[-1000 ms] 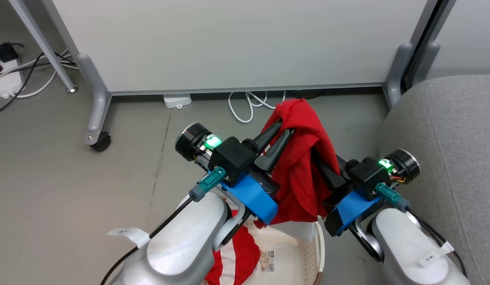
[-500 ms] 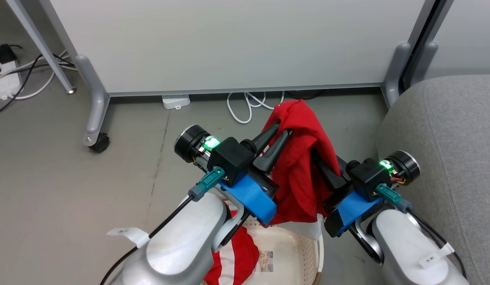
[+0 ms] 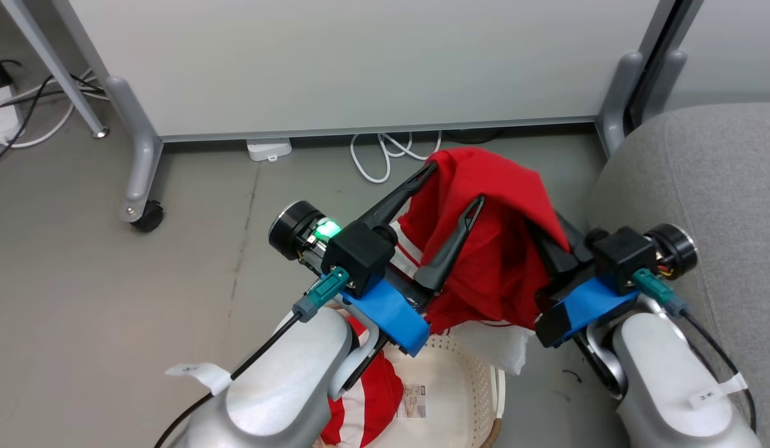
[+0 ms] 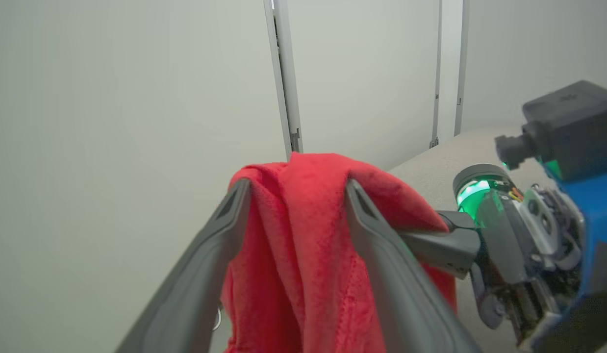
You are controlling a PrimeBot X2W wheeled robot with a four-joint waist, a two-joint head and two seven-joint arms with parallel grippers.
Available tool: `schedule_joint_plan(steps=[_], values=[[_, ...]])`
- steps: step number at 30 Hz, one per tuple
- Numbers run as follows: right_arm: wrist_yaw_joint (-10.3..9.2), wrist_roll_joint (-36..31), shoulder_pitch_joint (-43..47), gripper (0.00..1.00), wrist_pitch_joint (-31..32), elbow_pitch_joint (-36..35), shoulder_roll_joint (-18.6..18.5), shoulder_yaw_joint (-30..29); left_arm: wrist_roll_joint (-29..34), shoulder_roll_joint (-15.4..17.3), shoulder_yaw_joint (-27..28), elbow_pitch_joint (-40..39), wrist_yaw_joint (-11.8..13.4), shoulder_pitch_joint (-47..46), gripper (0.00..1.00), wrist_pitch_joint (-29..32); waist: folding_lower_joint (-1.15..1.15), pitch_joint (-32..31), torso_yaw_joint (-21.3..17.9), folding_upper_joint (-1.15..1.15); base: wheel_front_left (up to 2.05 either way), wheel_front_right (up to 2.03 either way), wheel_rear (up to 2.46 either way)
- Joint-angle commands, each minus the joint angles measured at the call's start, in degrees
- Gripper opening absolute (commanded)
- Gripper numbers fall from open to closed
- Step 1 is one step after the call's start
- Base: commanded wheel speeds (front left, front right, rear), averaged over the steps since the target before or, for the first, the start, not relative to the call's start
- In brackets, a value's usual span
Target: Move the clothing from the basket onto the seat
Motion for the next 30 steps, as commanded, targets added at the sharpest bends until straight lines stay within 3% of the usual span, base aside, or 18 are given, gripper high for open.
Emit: schedule_joint_plan(steps=[1,13,30], values=[[0.03,-0.46,0.77,0.0,-0.21,-0.52,-0.24,-0.9,0.16,0.35,-0.06,-0.15,0.21,0.62,1.0,-0.36,0.0,0.5,-0.52,0.0,0.0,0.0,0.0],[0.03,-0.97,2.62,0.0,-0.23,-3.92,-0.18,-8.42,0.32,1.98,-0.39,-0.64,1.02,1.71,1.0,-0.6,0.0,2.98,-6.21,0.0,0.0,0.0,0.0],[0.03,-0.55,8.06,0.0,-0.22,-8.73,1.76,-14.02,1.15,1.7,-3.51,0.45,0.23,2.25,1.0,-1.08,0.0,4.39,-16.99,0.0,0.0,0.0,0.0]])
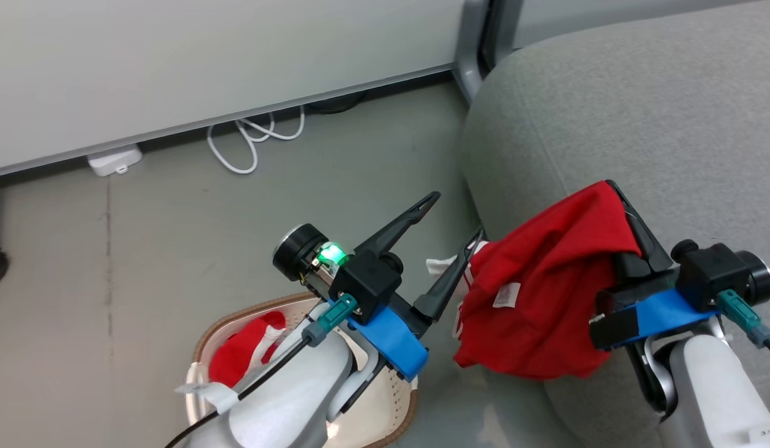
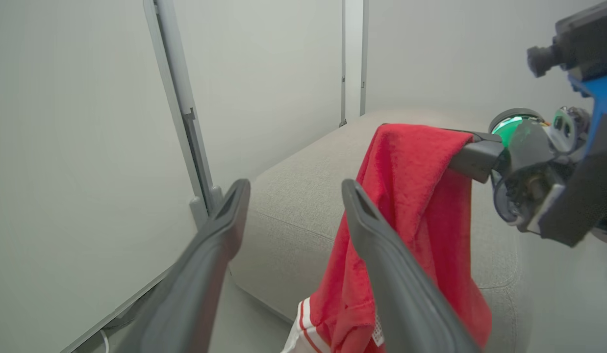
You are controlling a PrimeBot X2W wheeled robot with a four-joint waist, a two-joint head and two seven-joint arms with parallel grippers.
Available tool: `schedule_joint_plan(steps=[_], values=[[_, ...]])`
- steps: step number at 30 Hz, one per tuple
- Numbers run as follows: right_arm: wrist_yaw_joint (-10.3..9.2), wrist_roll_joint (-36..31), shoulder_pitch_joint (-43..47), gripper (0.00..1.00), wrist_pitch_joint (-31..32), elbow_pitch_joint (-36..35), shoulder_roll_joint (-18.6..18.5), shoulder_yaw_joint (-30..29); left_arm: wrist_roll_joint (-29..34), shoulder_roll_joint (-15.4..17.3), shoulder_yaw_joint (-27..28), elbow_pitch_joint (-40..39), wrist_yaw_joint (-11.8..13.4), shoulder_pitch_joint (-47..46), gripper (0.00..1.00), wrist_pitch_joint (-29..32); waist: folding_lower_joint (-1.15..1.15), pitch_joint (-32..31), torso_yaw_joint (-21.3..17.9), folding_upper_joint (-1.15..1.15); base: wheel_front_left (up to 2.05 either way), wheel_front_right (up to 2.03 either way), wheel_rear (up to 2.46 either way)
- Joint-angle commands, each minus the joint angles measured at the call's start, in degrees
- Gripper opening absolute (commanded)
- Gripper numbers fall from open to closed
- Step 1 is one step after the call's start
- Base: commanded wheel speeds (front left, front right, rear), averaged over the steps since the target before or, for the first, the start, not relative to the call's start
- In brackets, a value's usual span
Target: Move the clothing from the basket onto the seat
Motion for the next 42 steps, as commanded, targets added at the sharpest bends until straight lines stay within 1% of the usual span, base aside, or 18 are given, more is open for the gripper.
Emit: schedule_joint_plan(steps=[1,6,14,19,21,25,33,38,42], values=[[0.03,0.13,1.07,0.0,-0.23,-0.6,0.32,-0.33,0.44,-0.14,-0.42,0.2,-0.24,0.37,1.0,-0.26,0.0,0.25,-1.68,0.0,0.0,0.0,0.0],[0.03,0.22,2.91,0.0,-0.23,-1.39,0.49,-1.38,0.45,-0.45,-1.49,0.8,-0.7,-0.29,1.0,-0.26,0.0,0.45,-3.78,0.0,0.0,0.0,0.0],[0.03,0.48,4.05,0.0,-0.24,-2.94,0.99,-2.64,0.35,-0.7,-1.95,1.31,-0.65,-0.41,1.0,-0.45,0.0,0.52,-5.2,0.0,0.0,0.0,0.0],[0.03,0.58,1.66,0.0,-0.24,-4.66,0.22,-2.56,0.26,-0.42,-1.78,1.31,-0.67,-0.76,1.0,-0.53,0.0,1.05,-5.26,0.0,0.0,0.0,0.0],[0.03,0.62,-0.05,0.0,-0.24,-5.21,-0.69,-2.64,0.37,-0.26,-1.63,1.15,-0.56,-1.09,1.0,-0.57,0.0,1.58,-5.13,0.0,0.0,0.0,0.0],[0.03,0.66,-5.62,0.0,-0.23,-6.37,-3.57,-3.59,0.91,0.08,-1.87,0.89,-0.61,-2.05,1.0,-0.6,0.0,3.27,-4.35,0.0,0.0,0.0,0.0],[0.03,0.41,-20.1,0.0,-0.23,-8.57,-9.6,-11.04,2.54,1.56,-2.19,-0.56,-0.74,-5.59,1.0,0.37,0.0,10.26,-2.1,0.0,0.0,0.0,0.0],[0.03,0.24,-29.47,0.0,-0.23,-6.98,-15.02,-16.42,3.61,2.15,-2.45,-1.71,-0.85,-8.43,1.0,1.17,0.0,15.66,-0.52,0.0,0.0,0.0,0.0],[0.03,1.11,-36.59,0.0,-0.23,-4.07,-18.9,-19.63,4.32,2.94,-2.21,-2.72,-0.47,-10.17,1.0,1.59,0.0,19.63,-0.34,0.0,0.0,0.0,0.0]])
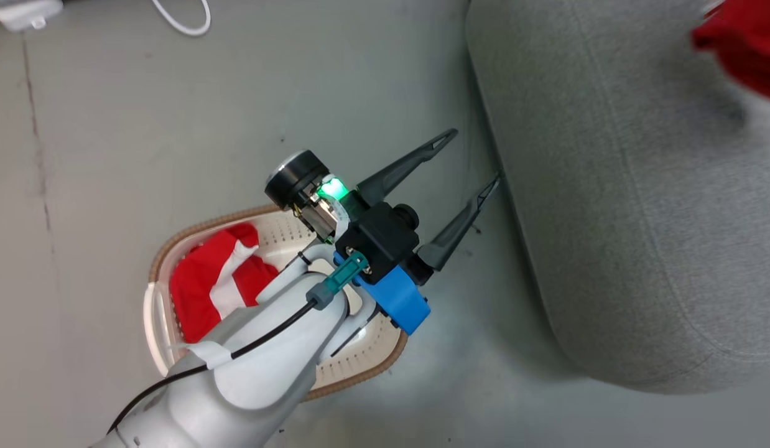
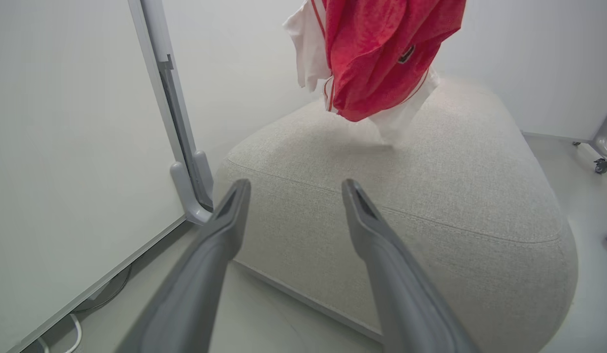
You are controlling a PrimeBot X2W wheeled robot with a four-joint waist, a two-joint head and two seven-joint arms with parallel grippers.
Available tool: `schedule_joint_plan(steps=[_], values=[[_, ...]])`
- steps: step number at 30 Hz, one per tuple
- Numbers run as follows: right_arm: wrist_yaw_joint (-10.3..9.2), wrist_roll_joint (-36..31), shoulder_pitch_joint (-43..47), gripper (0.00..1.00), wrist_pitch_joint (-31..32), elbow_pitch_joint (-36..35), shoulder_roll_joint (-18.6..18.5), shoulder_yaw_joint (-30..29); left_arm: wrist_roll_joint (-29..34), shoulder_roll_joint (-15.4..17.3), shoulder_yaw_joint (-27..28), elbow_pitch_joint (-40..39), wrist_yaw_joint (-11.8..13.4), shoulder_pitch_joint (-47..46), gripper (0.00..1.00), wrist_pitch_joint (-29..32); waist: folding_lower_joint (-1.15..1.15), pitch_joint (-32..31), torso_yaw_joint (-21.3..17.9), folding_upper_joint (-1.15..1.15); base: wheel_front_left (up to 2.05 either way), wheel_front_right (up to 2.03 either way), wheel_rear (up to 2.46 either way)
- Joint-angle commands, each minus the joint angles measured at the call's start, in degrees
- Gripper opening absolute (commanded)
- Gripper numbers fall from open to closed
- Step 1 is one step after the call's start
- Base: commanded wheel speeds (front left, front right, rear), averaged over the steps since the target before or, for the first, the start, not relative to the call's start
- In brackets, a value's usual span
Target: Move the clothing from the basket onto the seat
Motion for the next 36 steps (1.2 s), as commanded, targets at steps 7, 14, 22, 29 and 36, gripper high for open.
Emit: schedule_joint_plan(steps=[7,14,22,29,36], values=[[0.02,0.21,-7.42,0.0,-0.21,10.07,-5.66,-3.03,1.22,1.22,0.15,-2.28,0.48,-3.12,1.0,0.79,0.0,8.05,0.52,0.0,0.0,0.0,0.0],[0.03,-1.21,-3.47,0.0,-0.2,19.76,-4.22,-5.33,1.21,1.67,0.3,-3.29,0.85,-4.24,1.0,0.98,0.0,10.53,0.74,0.0,0.0,0.0,0.0],[0.02,-2.33,2.18,0.0,-0.21,29.79,-0.78,-7.32,0.82,1.81,0.28,-3.17,1.25,-4.42,1.0,0.47,0.0,11.19,1.63,0.0,0.0,0.0,0.0],[0.02,-2.82,4.53,0.45,-0.21,32.41,1.03,-8.05,0.37,2.1,0.2,-2.63,1.64,-4.22,1.0,0.2,0.0,10.47,1.86,0.0,0.0,0.0,0.0],[0.02,-3.16,10.05,1.0,-0.2,27.78,3.71,-8.39,-0.8,1.35,0.53,-1.23,2.29,-2.02,1.0,-0.91,0.0,6.27,1.45,0.0,0.0,0.0,0.0]])
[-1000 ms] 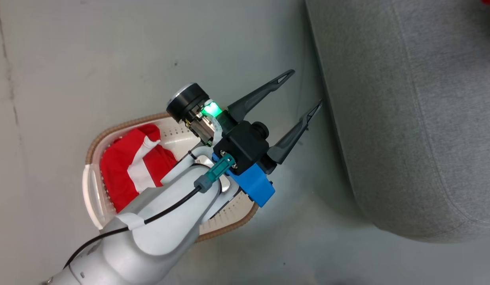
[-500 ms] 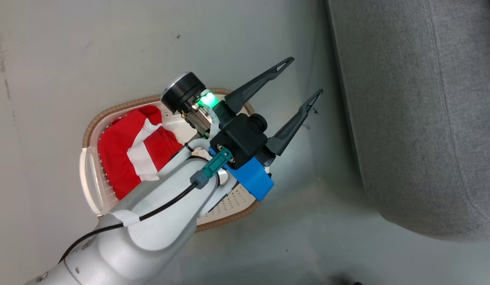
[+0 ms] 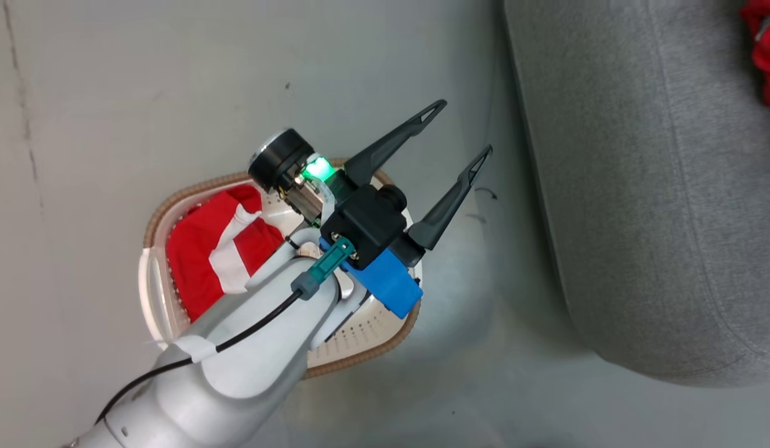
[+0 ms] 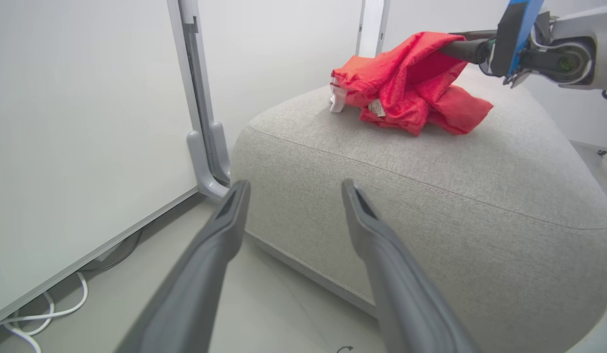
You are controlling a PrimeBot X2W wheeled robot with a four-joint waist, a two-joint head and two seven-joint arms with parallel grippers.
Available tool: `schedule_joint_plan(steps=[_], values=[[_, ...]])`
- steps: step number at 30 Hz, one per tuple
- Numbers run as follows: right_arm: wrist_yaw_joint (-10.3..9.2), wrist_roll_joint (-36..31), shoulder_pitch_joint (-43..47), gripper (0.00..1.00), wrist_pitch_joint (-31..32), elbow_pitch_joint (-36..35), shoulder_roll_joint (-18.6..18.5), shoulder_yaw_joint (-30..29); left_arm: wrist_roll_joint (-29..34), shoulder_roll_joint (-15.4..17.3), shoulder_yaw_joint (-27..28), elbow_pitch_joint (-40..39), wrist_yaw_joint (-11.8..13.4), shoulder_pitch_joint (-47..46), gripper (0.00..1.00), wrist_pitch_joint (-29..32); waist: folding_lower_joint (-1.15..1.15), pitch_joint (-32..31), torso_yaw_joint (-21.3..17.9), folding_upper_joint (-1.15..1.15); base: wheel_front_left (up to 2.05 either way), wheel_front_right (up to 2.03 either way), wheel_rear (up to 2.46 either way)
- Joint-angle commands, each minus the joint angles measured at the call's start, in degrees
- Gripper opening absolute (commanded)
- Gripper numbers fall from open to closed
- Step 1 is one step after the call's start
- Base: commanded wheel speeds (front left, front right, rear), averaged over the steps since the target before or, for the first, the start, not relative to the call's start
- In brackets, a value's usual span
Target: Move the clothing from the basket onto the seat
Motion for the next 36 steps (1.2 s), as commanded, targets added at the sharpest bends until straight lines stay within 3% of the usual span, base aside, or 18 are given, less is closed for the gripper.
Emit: schedule_joint_plan(steps=[1,12,27,36], values=[[0.01,-0.43,2.6,1.0,-0.2,-1.17,0.56,-0.3,-0.45,-0.39,0.37,0.31,0.26,0.84,1.0,-0.56,0.0,-2.3,-0.2,0.0,0.0,0.0,0.0],[0.02,-0.84,18.84,1.0,-0.2,-11.04,6.91,0.58,-3.39,-1.4,3.38,2.2,1.83,8.23,1.0,-1.65,0.0,-13.81,0.8,0.0,0.0,0.0,0.0],[0.01,1.98,31.88,1.0,-0.21,-23.73,14.83,12.08,-1.93,-0.99,21.56,-4.08,4.57,26.35,1.0,-1.67,0.0,-24.89,6.37,0.0,0.0,0.0,0.0],[0.02,2.31,36.28,1.0,-0.2,-28.52,17.94,16.18,1.87,-3.42,32.13,-5.48,2.74,33.33,1.0,-1.68,0.0,-29.02,10.32,0.0,0.0,0.0,0.0]])
